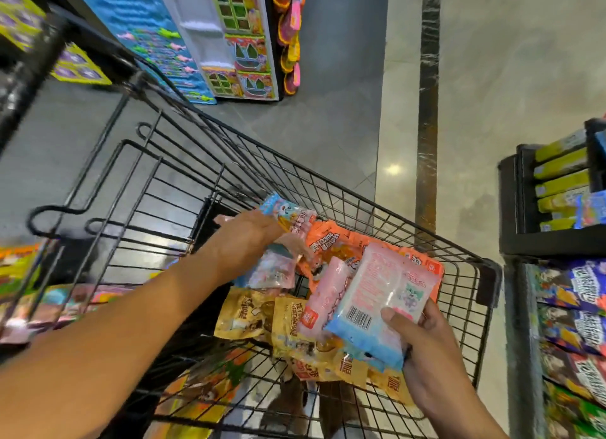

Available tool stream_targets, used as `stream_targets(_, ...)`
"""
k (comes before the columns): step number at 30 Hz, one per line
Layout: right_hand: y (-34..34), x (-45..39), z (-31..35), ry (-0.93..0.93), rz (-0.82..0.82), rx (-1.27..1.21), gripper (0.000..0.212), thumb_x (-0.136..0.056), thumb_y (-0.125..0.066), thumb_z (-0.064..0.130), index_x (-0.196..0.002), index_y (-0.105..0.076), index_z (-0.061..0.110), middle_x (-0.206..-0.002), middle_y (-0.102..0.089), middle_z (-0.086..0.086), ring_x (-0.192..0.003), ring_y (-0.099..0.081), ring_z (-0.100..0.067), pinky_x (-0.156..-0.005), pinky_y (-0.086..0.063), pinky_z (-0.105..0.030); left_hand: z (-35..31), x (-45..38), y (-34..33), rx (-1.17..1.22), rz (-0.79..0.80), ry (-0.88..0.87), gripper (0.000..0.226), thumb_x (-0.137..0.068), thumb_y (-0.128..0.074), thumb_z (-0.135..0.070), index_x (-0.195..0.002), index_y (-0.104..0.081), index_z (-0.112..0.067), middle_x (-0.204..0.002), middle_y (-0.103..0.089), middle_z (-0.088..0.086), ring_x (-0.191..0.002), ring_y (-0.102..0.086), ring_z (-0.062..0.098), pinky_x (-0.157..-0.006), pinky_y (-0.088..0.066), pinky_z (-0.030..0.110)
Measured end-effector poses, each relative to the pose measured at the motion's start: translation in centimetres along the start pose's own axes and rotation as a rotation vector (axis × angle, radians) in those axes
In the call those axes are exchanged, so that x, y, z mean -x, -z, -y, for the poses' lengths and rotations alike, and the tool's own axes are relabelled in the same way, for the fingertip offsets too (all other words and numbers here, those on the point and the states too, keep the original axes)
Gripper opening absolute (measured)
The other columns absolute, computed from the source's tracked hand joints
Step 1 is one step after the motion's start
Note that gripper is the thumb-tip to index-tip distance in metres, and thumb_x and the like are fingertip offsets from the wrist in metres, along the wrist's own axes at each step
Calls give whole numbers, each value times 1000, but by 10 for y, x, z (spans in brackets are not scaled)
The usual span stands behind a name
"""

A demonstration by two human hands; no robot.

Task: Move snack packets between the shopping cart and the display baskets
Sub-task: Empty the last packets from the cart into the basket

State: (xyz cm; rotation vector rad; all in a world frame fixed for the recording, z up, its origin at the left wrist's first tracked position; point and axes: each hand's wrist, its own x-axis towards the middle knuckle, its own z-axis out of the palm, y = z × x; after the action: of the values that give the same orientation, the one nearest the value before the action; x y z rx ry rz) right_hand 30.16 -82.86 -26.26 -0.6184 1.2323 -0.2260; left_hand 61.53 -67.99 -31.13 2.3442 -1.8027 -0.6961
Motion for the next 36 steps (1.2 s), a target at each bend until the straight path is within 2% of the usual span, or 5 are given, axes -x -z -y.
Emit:
stream_targets(5, -16, 34, 32, 44, 85, 8, 60, -72, -76, -5, -125, -71, 23, -127, -75, -10, -111, -75, -35, -81, -61, -65, -73, 76, 47, 693, -466, 491, 58, -92, -60, -5, -116, -65, -57, -109, -70, -29, -99, -65, -11, -77, -48, 7)
stream_targets(9, -38, 74, 57, 111, 172, 35, 68, -71, -68, -11, -135, -64, 14, -133, -72, -16, -113, -73, -42, -85, -48, -82, -138, 154, 81, 968, -801, 676, 40, -98, -63, -7, -121, -69, -39, -115, -70, -26, -104, -67, -8, -76, -59, 19)
stream_targets(16, -86, 166, 74, 157, 478, 174, 68, -76, -58, -17, -120, -76, 31, -124, -77, -10, -107, -76, -30, -89, -55, -61, -214, 307, 129, 982, -1082, 862, 36, -98, -68, -12, -99, -70, -48, -92, -75, -20, -79, -69, -2, -69, -51, 12)
stream_targets(22, -133, 250, 34, 128, 746, 269, 71, -75, -57, -14, -140, -64, 16, -130, -73, -19, -110, -74, -39, -85, -58, -63, -278, 438, 135, 1060, -1441, 935, 32, -85, -77, -40, -93, -68, -11, -81, -67, 17, -68, -58, 16, -62, -46, 28)
stream_targets(36, -195, 452, -189, 60, 1282, 551, 64, -70, -66, -7, -131, -70, 11, -123, -75, -22, -106, -75, -40, -82, -63, -55, -404, 732, 35, 667, -1973, 1405, 37, -66, -69, -59, -91, -76, -33, -72, -76, -2, -56, -61, 10, -53, -49, 23)
